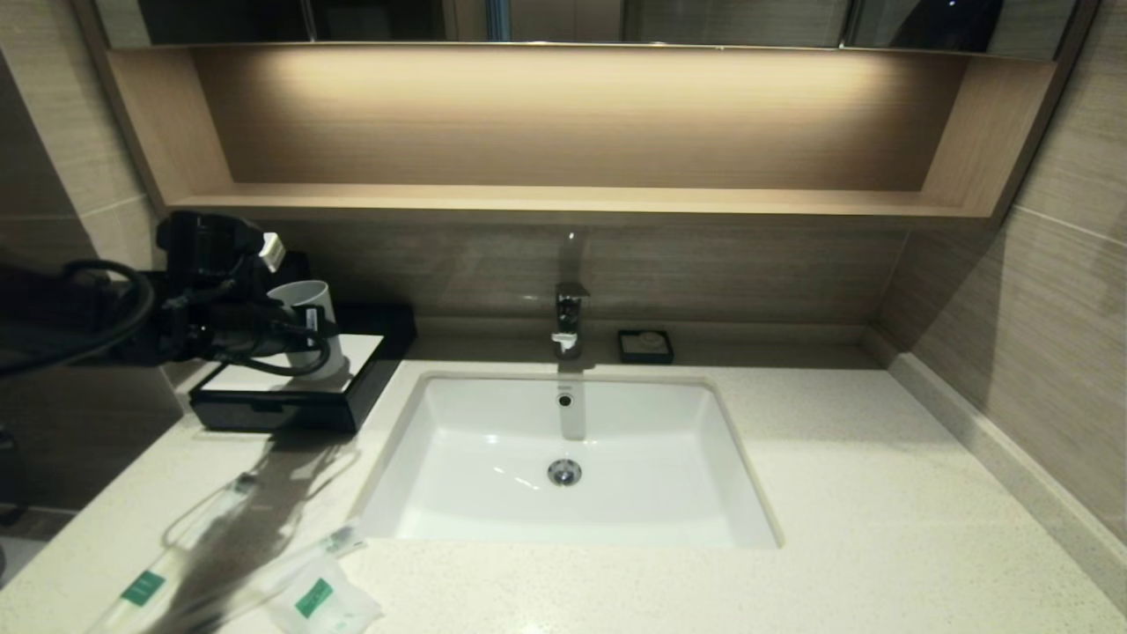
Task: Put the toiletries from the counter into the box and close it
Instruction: Place the cup on the storage box
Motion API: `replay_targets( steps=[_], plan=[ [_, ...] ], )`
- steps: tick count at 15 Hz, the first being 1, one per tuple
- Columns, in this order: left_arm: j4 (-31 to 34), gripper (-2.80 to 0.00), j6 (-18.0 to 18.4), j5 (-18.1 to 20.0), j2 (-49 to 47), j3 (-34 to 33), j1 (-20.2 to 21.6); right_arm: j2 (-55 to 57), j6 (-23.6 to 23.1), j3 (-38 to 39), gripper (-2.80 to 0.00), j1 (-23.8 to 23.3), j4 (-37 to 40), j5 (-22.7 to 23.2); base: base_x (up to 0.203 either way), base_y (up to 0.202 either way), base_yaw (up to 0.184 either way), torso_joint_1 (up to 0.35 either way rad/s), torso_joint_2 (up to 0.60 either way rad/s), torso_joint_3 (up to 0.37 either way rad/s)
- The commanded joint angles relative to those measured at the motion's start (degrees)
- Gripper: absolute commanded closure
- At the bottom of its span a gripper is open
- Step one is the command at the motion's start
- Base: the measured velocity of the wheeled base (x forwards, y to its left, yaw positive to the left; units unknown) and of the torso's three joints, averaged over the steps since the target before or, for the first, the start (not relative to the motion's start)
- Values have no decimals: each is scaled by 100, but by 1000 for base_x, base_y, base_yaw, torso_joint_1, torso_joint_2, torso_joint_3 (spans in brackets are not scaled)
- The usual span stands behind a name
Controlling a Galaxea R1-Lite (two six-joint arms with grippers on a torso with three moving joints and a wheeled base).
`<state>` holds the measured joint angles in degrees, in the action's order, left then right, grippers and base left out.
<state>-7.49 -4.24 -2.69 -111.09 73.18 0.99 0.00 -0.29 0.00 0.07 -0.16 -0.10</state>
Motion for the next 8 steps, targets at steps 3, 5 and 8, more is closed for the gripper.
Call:
replay_targets(
  steps=[3,5,8],
  plan=[
    [-104,0,-15,-3,-80,-14,7,0,-3,3,0,1,-2,1,0,0,0,0,0,0],
    [-185,0,-10,-3,-130,-3,7,0,-3,2,0,1,-2,1,0,0,0,0,0,0],
    [-297,0,-6,-3,-170,-52,7,0,3,3,0,1,-2,1,0,0,0,0,0,0]
  ],
)
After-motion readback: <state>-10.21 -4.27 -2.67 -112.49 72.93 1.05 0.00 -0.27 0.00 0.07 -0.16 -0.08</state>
